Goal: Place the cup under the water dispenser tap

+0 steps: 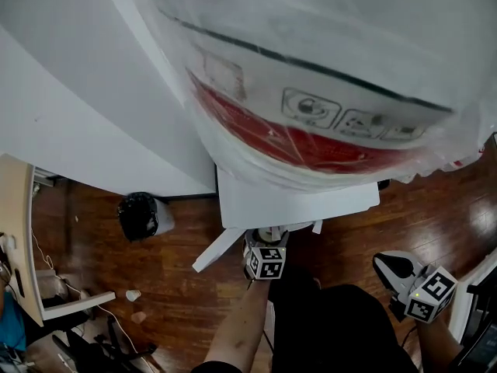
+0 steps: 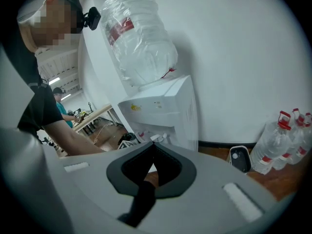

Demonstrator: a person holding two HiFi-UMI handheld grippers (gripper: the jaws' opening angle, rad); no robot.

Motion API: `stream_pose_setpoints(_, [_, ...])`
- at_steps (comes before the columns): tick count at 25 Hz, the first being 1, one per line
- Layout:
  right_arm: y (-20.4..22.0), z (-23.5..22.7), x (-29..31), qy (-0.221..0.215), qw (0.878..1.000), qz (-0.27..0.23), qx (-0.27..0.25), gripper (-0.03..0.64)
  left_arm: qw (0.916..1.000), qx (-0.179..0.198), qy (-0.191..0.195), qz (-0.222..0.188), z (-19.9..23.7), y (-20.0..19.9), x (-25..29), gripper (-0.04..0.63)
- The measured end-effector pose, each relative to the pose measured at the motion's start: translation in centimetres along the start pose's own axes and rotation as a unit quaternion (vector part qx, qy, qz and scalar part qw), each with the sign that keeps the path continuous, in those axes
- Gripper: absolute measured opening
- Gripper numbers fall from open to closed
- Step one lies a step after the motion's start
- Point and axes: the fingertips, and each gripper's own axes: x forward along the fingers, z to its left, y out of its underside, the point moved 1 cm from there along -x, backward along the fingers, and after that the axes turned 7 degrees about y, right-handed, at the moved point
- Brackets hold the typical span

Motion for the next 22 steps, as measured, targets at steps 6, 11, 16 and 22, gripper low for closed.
stream_pose_setpoints(6, [0.4,-0.2,0.5,-0.006,1.0,0.021,-0.012,0.002,0.999,-0.036,0.0,-0.025,0.1,-0.1,0.9,0.491])
stream_pose_setpoints(11, [0.4,-0.7,0.8,-0.004,1.0,0.021,0.008,0.002,0.999,-0.041,-0.006,-0.016,0.1,-0.2,0.9,0.497])
stream_pose_setpoints(16, [0.9,1.0,-0.3,-0.024,0.999,0.037,-0.03,0.002,0.999,-0.044,0.004,-0.001,0.0,0.2,0.0,0.506])
stream_pose_setpoints(22, [1.1,1.8,-1.6,-0.037,0.999,0.03,-0.015,0.002,0.9989,-0.046,-0.006,-0.01,0.2,-0.2,-0.4,0.508])
